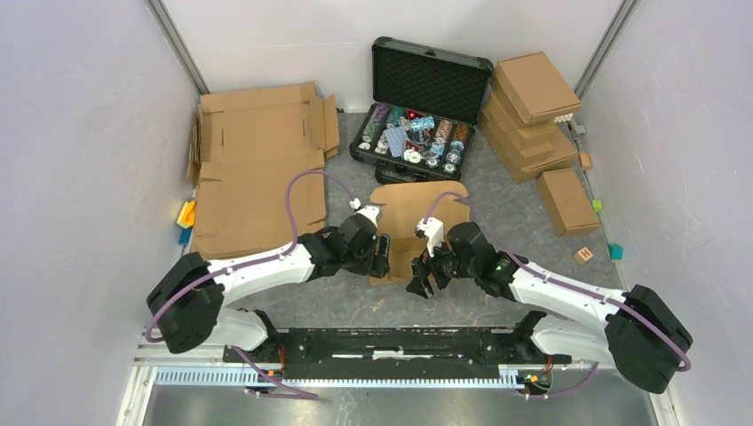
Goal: Fold the paper box
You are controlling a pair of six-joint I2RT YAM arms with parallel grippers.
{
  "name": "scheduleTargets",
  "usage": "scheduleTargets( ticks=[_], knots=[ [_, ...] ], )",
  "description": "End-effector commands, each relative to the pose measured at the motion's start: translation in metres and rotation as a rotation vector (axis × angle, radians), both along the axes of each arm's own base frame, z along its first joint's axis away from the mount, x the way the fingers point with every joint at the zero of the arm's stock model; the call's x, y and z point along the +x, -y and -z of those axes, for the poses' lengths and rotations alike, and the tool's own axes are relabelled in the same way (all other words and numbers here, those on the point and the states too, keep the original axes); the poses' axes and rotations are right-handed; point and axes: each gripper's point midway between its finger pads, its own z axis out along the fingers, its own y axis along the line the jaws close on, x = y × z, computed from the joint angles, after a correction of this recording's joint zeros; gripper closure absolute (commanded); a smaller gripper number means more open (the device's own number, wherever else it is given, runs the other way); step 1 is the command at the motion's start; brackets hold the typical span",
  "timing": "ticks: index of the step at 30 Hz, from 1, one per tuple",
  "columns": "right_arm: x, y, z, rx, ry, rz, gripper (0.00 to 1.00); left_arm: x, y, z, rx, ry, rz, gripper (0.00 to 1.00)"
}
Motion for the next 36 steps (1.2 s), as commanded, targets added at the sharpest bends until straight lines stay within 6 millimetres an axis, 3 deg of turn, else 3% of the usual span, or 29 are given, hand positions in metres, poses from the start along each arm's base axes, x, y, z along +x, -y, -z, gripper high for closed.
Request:
scheduleTargets(
  ticks=[1,5,8,14,26,30,34,36],
  knots=[
    [-0.002,-0.009,-0.002,0.034,0.019,-0.016,0.15,0.018,-0.011,0.0,0.115,0.037,-0.111,0.21],
    [-0.004,-0.006,0.005,0.017,0.016,0.002,0.03,0.023,-0.007,0.007,0.172,0.034,-0.116,0.15],
    [-0.007,-0.007,0.006,0.012,0.021,-0.001,0.02,0.027,-0.001,0.008,0.171,0.031,-0.135,0.1],
    [-0.012,-0.008,0.01,0.0,0.023,-0.031,0.02,0.037,0.008,0.014,0.202,0.025,-0.148,0.09],
    [-0.008,-0.003,0.015,-0.024,0.032,-0.002,0.02,0.034,0.004,0.033,0.294,-0.037,-0.162,0.15],
    [-0.006,0.001,0.02,-0.05,0.026,0.02,0.02,0.031,-0.008,0.035,0.388,-0.033,-0.182,0.17],
    [-0.003,0.005,0.027,-0.08,0.024,0.042,0.02,0.029,-0.017,0.033,0.446,-0.031,-0.194,0.24],
    [-0.004,0.005,0.03,-0.083,0.017,0.04,0.02,0.028,-0.015,0.034,0.438,-0.038,-0.187,0.35]
  ],
)
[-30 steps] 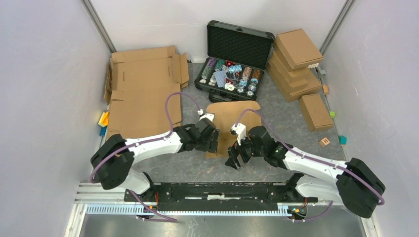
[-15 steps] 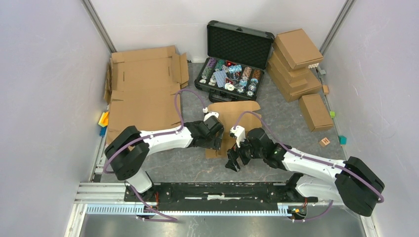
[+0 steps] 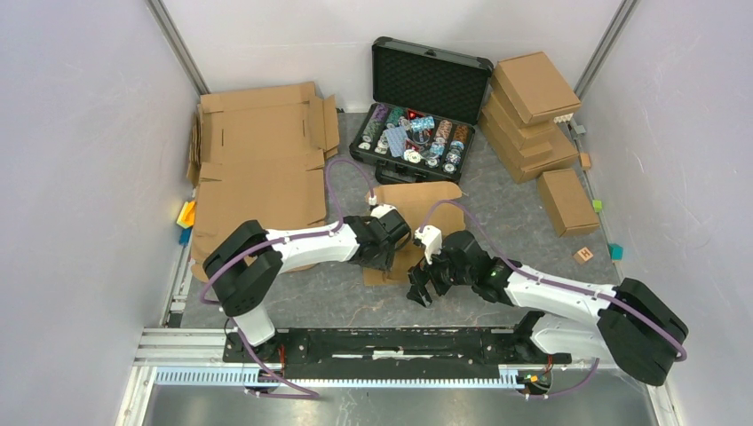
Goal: Fold the paper box
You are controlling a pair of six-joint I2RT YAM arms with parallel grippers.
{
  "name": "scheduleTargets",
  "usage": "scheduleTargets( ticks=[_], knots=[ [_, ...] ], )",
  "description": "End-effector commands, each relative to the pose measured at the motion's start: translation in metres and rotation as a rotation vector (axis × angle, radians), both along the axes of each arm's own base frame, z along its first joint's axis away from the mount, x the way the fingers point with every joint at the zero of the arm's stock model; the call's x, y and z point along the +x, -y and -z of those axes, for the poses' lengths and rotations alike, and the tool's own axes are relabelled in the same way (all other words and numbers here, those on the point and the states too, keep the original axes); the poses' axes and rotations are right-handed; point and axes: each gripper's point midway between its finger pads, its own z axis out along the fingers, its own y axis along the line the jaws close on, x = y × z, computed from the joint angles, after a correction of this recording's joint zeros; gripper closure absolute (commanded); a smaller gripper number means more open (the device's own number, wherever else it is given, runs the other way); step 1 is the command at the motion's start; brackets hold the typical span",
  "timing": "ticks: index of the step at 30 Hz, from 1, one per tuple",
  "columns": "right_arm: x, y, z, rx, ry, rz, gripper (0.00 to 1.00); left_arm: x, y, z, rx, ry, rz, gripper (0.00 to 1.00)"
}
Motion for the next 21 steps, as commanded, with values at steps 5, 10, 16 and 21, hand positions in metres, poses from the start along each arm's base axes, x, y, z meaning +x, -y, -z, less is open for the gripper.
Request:
scheduleTargets(
  ticks=[5,10,16,21],
  knots=[
    [0.002,0.002,0.011,-0.025,0.003,0.016,0.02,0.002,0.007,-0.005,-0.023,0.005,-0.025,0.45],
    [0.001,0.005,0.017,-0.042,-0.007,0.015,0.02,0.004,0.007,-0.014,-0.034,0.026,-0.02,0.47],
    [0.001,0.004,0.018,-0.043,-0.013,0.013,0.02,0.007,0.018,-0.027,-0.134,0.043,0.03,0.45],
    [0.0,0.004,0.019,-0.043,-0.016,0.012,0.02,0.012,0.034,-0.035,-0.436,0.043,0.059,0.35]
  ],
)
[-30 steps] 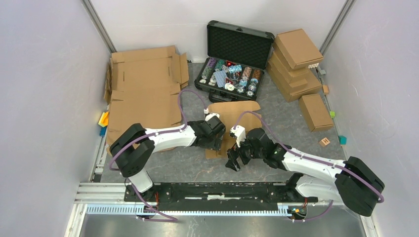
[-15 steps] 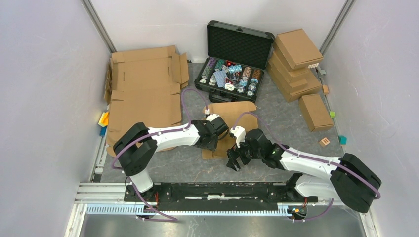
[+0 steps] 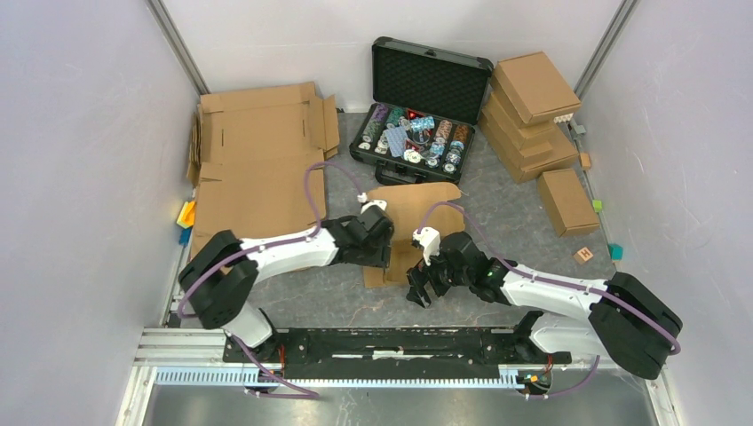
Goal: Fold the paper box
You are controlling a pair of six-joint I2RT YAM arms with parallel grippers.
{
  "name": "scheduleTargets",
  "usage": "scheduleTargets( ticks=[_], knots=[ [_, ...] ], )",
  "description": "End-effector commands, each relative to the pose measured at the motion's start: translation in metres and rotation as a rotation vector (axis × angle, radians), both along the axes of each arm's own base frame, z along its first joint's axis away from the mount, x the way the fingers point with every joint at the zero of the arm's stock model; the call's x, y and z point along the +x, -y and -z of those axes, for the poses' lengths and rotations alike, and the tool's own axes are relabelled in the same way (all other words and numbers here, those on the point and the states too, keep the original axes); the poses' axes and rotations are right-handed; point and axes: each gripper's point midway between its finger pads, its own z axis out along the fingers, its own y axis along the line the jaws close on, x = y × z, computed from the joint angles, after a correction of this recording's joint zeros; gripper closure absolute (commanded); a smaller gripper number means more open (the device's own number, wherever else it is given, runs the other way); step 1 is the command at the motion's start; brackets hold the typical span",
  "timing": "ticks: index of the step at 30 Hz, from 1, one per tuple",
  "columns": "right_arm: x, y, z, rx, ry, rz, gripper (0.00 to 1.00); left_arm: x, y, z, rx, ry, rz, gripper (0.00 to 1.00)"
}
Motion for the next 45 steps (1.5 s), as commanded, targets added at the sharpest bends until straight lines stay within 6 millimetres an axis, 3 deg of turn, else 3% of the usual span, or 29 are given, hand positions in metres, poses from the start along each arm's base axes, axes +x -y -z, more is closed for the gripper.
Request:
scheduleTargets(
  ticks=[1,6,8,14,20,24,28,32,39,42,45],
  knots=[
    [-0.002,0.003,0.006,-0.014,-0.005,0.0,0.02,0.013,0.021,-0.024,-0.291,0.051,0.044,0.36],
    [-0.002,0.002,0.004,-0.012,-0.005,-0.002,0.02,0.019,0.017,-0.02,-0.299,0.051,0.037,0.3],
    [-0.002,0.002,0.003,-0.012,-0.002,-0.001,0.02,0.015,0.027,-0.023,-0.345,0.036,0.082,0.31],
    [-0.002,0.002,0.004,-0.018,-0.003,-0.003,0.02,0.008,0.054,-0.028,-0.448,0.007,0.207,0.51],
    [-0.001,0.002,0.004,-0.022,-0.001,0.0,0.02,0.006,0.053,-0.019,-0.421,-0.027,0.2,0.55],
    [-0.001,0.003,0.005,-0.025,-0.002,0.0,0.02,0.009,0.038,-0.025,-0.306,0.005,0.159,0.5],
    [-0.001,0.003,0.005,-0.024,0.0,0.001,0.02,0.012,0.009,-0.031,-0.135,0.053,0.098,0.42],
    [-0.001,0.003,0.005,-0.023,-0.002,0.002,0.02,0.003,-0.015,-0.019,0.03,-0.012,0.087,0.41],
    [-0.001,0.003,0.006,-0.023,-0.006,0.004,0.02,0.003,-0.04,-0.029,0.091,0.027,0.013,0.39],
    [0.0,0.003,0.004,-0.019,0.0,0.005,0.02,0.001,-0.043,-0.03,0.087,0.031,0.011,0.38],
    [0.0,0.001,0.001,-0.013,0.003,0.004,0.02,-0.003,-0.028,-0.039,-0.046,0.058,0.036,0.29]
  ],
)
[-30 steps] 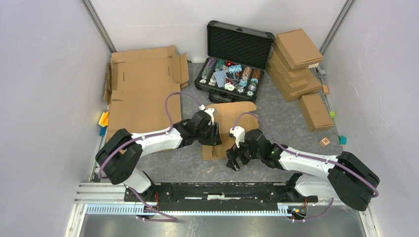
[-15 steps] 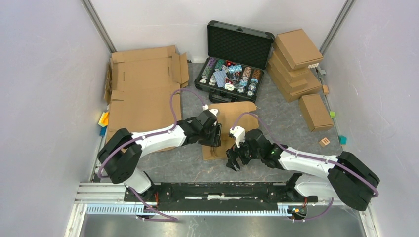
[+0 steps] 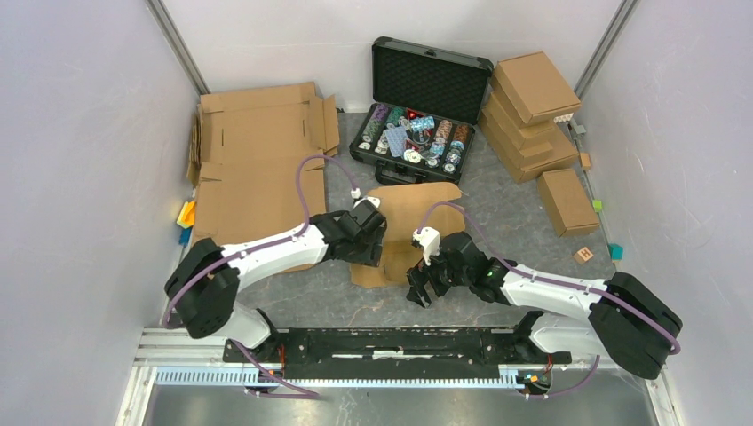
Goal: Fold the paper box
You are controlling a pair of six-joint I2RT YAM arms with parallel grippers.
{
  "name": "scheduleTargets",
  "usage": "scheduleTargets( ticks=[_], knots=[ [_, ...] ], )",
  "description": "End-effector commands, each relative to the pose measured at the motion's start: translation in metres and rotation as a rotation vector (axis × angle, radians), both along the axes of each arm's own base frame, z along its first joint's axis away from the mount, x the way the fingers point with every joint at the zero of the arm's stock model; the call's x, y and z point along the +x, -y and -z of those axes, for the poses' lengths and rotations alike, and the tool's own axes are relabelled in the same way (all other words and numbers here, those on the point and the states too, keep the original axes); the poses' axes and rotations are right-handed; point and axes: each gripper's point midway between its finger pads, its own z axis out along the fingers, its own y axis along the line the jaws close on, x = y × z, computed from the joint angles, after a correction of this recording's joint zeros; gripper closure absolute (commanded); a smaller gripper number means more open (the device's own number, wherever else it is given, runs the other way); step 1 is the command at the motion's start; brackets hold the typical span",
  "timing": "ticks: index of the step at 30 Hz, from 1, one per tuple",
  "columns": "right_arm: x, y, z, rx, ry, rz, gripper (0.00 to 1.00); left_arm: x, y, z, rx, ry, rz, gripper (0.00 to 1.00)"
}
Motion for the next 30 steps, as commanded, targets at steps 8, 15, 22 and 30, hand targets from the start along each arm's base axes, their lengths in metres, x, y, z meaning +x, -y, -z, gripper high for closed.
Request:
scheduleTargets(
  ticks=[8,15,22,30],
  knots=[
    [0.009,-0.004,-0.022,0.02,0.056,0.01,0.02,-0.007,-0.013,-0.033,-0.221,0.128,-0.095,0.23],
    [0.013,-0.005,-0.039,0.043,0.083,0.026,0.02,-0.014,0.003,-0.023,-0.353,0.08,-0.074,0.16],
    [0.028,-0.002,-0.069,0.037,0.153,0.075,0.02,-0.009,0.022,-0.023,-0.363,0.058,-0.024,0.15],
    [0.078,0.059,-0.104,-0.157,0.318,0.389,0.06,-0.007,0.017,-0.017,-0.283,0.049,-0.024,0.25]
  ],
)
